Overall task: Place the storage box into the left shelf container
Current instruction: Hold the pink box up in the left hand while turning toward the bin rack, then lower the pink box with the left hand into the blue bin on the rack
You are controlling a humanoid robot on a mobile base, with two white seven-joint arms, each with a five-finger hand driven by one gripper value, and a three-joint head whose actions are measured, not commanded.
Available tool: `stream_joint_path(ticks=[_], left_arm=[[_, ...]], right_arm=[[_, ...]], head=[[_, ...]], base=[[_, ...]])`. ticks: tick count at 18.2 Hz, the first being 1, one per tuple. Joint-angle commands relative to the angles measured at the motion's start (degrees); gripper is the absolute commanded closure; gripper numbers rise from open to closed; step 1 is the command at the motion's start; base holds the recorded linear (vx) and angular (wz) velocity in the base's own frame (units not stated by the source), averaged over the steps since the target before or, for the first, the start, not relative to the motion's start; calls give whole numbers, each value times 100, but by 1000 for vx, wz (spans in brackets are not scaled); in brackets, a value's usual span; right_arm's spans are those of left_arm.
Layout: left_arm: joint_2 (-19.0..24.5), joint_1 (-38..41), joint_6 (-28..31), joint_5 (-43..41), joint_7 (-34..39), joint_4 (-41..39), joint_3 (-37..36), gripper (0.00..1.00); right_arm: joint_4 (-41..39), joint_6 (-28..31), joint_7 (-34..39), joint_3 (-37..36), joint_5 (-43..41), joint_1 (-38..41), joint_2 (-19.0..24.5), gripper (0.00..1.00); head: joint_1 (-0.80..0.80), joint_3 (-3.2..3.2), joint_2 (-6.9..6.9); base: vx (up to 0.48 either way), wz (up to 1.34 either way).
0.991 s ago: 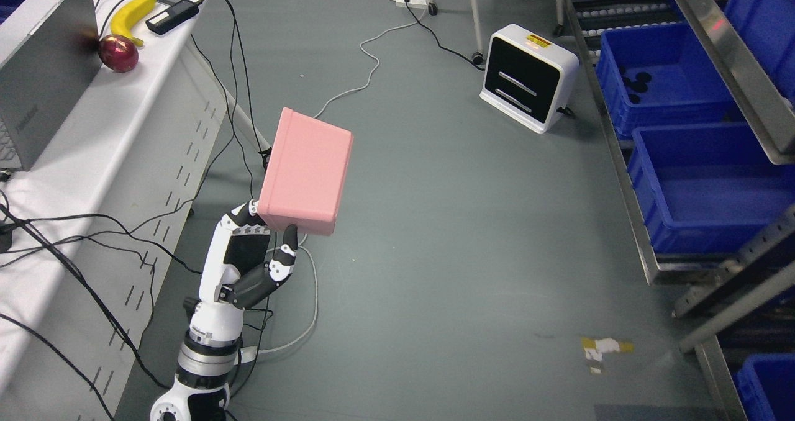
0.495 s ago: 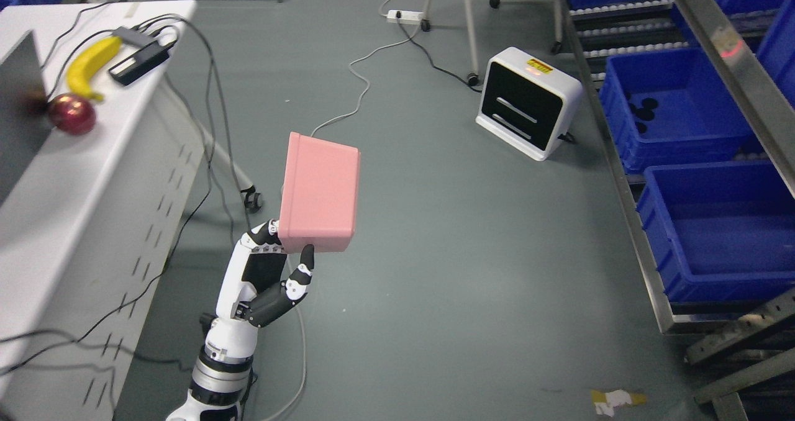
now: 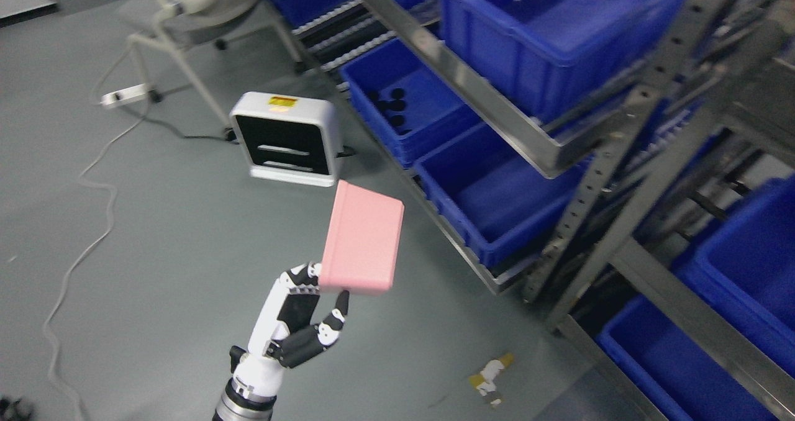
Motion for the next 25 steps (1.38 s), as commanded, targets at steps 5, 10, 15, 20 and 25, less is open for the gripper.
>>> stream_joint_path(ticks=[5, 10, 15, 20, 25], left_arm=[[100, 671, -66, -271, -435, 25, -517, 97], [100, 224, 478, -746, -365, 271, -97, 96], [100, -689, 1496, -948, -347, 710, 659, 96], [100, -2041, 2457, -1834, -347, 1727, 941, 94], [100, -3186, 2448, -2722, -347, 3046, 619, 93]], right_arm=[[-100, 2, 5, -26, 9, 52, -100, 0], [-100, 2, 5, -26, 9, 52, -100, 0], [-100, 2, 5, -26, 9, 52, -100, 0], [-100, 2, 5, -26, 9, 52, -100, 0], [-100, 2, 5, -26, 9, 52, -100, 0]], head=[[0, 0, 0], [0, 0, 0], [0, 0, 0], [0, 0, -1], [0, 0, -1]], base=[[156, -1344], [119, -1073], [85, -608], [60, -304], [18, -75]])
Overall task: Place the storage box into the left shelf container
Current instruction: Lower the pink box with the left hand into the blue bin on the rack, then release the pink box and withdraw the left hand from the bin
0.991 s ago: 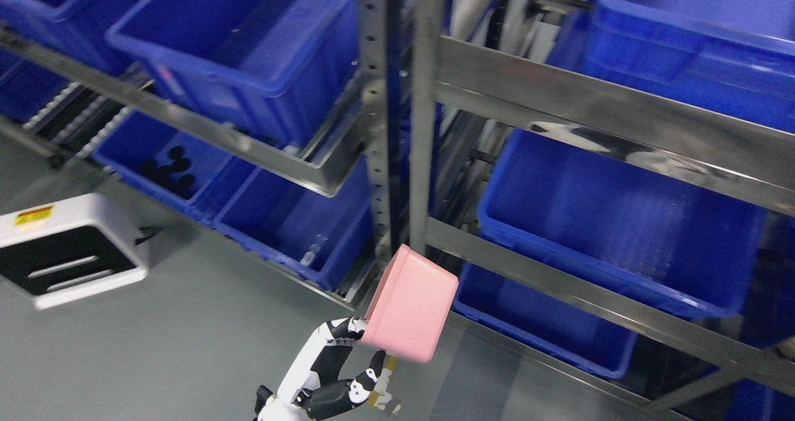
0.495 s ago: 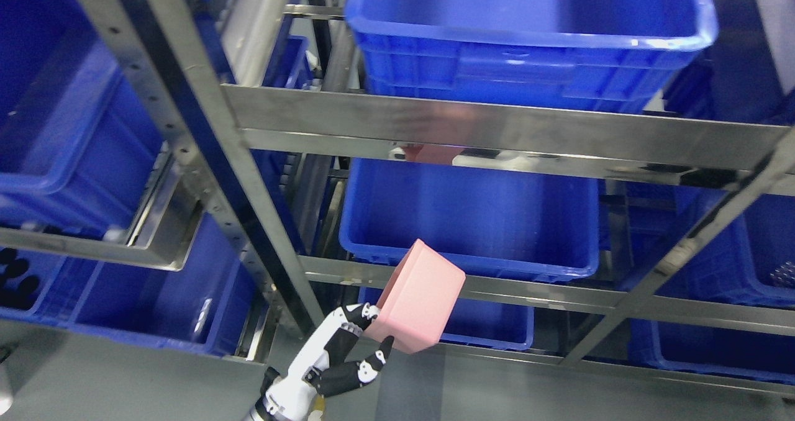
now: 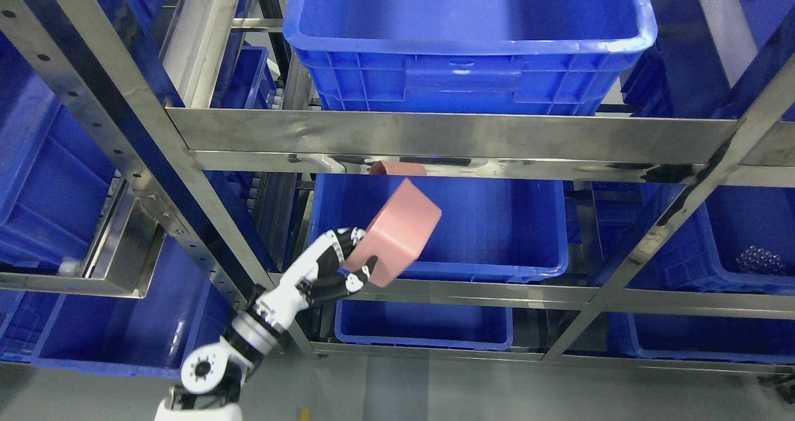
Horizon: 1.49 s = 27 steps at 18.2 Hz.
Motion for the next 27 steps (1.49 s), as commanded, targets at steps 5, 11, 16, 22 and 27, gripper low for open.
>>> stream_joint_path(ticks=[5, 11, 16, 22, 27], left_arm=[[101, -1964, -414, -2212, 292, 3173, -567, 90], [101, -2387, -732, -2637, 1120, 3810, -1104, 49], [101, -2309, -750, -2471, 1278, 3311, -719, 8], [101, -862, -627, -591, 2619, 1231, -287, 0], [101, 519, -460, -106, 3625, -1056, -296, 0]], right_arm=[[-100, -2, -3, -27, 9, 53, -100, 0], [-100, -2, -3, -27, 9, 53, -100, 0], [-100, -2, -3, -27, 9, 53, -100, 0], [-100, -2, -3, -27, 9, 53, -100, 0], [-100, -2, -3, -27, 9, 53, -100, 0]], head=[[0, 0, 0], [0, 0, 0], [0, 0, 0], [0, 0, 0], [0, 0, 0]], base=[[-2, 6], [0, 0], [0, 0], [0, 0], [0, 0]])
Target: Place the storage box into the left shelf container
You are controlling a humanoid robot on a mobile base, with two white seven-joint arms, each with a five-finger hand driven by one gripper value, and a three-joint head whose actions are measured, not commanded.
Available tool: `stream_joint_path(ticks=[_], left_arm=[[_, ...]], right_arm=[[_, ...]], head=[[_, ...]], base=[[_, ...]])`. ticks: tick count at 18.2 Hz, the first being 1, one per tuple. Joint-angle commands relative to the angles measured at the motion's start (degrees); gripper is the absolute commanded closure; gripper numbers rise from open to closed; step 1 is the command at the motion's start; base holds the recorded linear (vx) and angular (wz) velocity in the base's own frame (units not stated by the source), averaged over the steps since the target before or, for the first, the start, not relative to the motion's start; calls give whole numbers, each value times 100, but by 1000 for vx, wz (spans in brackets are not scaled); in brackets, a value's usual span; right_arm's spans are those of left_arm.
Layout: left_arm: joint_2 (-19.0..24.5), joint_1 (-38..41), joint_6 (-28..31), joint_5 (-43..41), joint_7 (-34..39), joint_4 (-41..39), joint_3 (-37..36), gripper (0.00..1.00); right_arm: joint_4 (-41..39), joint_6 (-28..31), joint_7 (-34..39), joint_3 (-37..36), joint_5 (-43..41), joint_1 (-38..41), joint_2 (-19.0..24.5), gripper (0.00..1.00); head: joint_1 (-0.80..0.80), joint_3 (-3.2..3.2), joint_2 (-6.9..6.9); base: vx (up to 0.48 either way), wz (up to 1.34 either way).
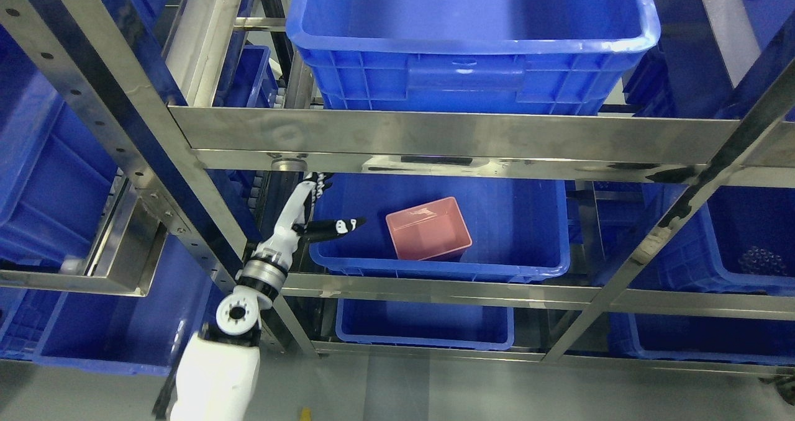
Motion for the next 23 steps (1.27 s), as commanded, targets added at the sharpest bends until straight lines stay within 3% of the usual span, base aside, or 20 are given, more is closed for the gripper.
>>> stream_joint_path(ticks=[1, 4, 8, 23], left_arm=[[100, 1670, 115, 751, 408, -3080, 153, 0], [100, 2270, -419, 751, 390, -3127, 214, 0], [100, 2421, -684, 742, 399, -3127, 223, 0], [100, 2473, -438, 821, 434, -3119, 241, 0]], right_arm=[[-100, -2, -4, -26, 9, 53, -100, 0], [-100, -2, -4, -26, 9, 53, -100, 0], [-100, -2, -4, -26, 9, 53, -100, 0], [-100, -2, -4, -26, 9, 53, -100, 0]], head=[[0, 0, 0], [0, 0, 0], [0, 0, 0], [0, 0, 0]], base=[[0, 0], [0, 0], [0, 9], [0, 0]])
